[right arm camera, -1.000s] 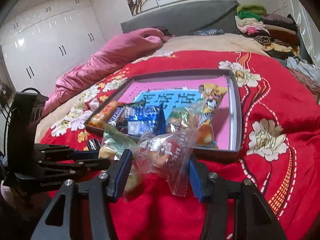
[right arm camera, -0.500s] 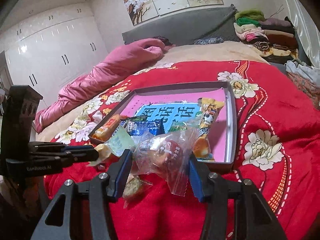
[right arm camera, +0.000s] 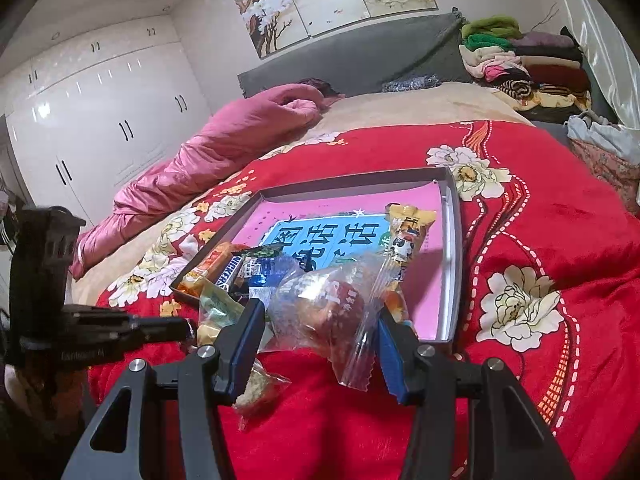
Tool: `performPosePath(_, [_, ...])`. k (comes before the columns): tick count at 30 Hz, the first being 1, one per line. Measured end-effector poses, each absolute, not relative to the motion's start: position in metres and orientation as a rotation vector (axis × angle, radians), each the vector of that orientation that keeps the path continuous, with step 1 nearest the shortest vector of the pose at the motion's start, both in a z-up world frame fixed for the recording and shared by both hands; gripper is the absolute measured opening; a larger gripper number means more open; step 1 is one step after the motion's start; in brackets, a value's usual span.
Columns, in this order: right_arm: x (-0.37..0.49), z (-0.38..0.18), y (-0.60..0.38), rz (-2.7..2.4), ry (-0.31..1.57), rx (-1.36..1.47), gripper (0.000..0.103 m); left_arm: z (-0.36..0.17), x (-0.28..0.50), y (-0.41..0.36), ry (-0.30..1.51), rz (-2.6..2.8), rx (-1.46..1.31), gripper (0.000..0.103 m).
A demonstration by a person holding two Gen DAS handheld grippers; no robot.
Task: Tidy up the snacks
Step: 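Carry the green-labelled bag with the left tool while the right tool carries the cookie bag toward the tray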
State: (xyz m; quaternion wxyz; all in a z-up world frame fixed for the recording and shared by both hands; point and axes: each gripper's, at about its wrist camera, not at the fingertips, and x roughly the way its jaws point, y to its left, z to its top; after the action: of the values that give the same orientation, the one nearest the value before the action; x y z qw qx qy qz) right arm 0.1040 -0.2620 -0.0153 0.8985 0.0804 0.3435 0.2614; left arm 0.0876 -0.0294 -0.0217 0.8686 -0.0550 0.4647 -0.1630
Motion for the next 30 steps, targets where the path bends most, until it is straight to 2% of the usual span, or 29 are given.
performPosePath(2, [0.104,-0.016,-0.262,0.543,0.713,0.170,0.054,-0.025,0.089,-0.036,0.981,-0.338,-0.083,0.008])
performPosePath(3, [0.104,-0.016,-0.262,0.543,0.714,0.170,0.054,-0.026,0.091,-0.038,0.983,-0.339,-0.076,0.015])
performPosePath(5, [0.104,-0.016,-0.263,0.542,0.710,0.173,0.054,-0.026,0.095,-0.042,0.982,-0.342,-0.060,0.028])
performPosePath(6, [0.104,-0.015,-0.264,0.542,0.709,0.178,0.054,-0.026,0.096,-0.045,0.980,-0.334,-0.045,0.042])
performPosePath(7, [0.105,-0.015,-0.266,0.541,0.707,0.185,0.054,-0.026,0.097,-0.046,0.979,-0.330,-0.036,0.048])
performPosePath(17, [0.105,-0.031,-0.267,0.538,0.806,0.167,0.055,-0.049,0.107,-0.048,1.029,-0.294,-0.013,0.048])
performPosePath(24, [0.108,-0.046,-0.272,0.501,0.869,0.160,0.075,-0.052,0.111,-0.050,1.041,-0.296,-0.012,0.048])
performPosePath(30, [0.106,-0.050,-0.253,0.480,0.880,0.011,0.075,-0.053,0.113,-0.049,1.049,-0.299,-0.032,0.048])
